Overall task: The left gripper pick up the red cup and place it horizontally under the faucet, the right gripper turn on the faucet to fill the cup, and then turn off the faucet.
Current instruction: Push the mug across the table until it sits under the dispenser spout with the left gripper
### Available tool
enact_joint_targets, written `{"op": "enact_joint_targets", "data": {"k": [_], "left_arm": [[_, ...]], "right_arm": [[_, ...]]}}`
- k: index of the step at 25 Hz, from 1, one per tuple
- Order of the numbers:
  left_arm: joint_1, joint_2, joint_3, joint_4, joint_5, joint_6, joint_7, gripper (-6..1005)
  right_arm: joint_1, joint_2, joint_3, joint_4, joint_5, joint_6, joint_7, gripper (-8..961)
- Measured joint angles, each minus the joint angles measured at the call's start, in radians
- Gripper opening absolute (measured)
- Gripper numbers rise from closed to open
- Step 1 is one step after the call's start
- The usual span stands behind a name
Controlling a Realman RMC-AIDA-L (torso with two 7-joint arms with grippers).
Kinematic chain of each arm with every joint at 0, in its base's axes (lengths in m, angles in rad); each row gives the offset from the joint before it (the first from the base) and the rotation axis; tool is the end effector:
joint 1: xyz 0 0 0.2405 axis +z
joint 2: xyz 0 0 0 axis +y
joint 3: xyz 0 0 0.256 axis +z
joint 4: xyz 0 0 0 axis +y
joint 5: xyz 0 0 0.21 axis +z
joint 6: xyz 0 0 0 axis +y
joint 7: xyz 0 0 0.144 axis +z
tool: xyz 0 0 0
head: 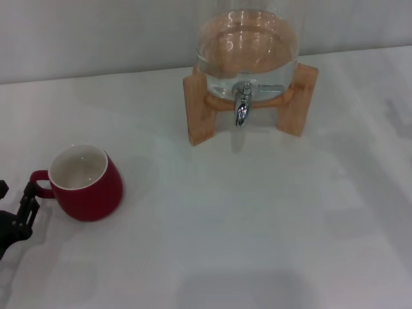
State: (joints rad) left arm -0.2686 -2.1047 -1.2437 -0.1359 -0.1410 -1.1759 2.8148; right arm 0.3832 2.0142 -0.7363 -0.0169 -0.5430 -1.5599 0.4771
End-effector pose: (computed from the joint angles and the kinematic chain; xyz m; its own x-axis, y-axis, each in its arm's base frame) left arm -0.3550 0.2673 -0.0453 0.6938 0.1228 0.7096 0.7086 -0.2926 -0.6421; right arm 0.3550 0.2944 0.0806 0.5262 0.3553 -0.7726 -0.8138 -0.0532 -0.5788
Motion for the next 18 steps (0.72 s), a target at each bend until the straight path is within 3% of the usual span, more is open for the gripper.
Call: {"op": "enact_joint_targets", "data": {"k": [18], "left_arm": [[-0.006, 0.005, 0.038, -0.037, 0.000, 0.058, 0.000, 509]], "right_arm": [[0.005, 0.000, 0.000, 0.000, 0.000, 0.000, -0.002, 842]]}}
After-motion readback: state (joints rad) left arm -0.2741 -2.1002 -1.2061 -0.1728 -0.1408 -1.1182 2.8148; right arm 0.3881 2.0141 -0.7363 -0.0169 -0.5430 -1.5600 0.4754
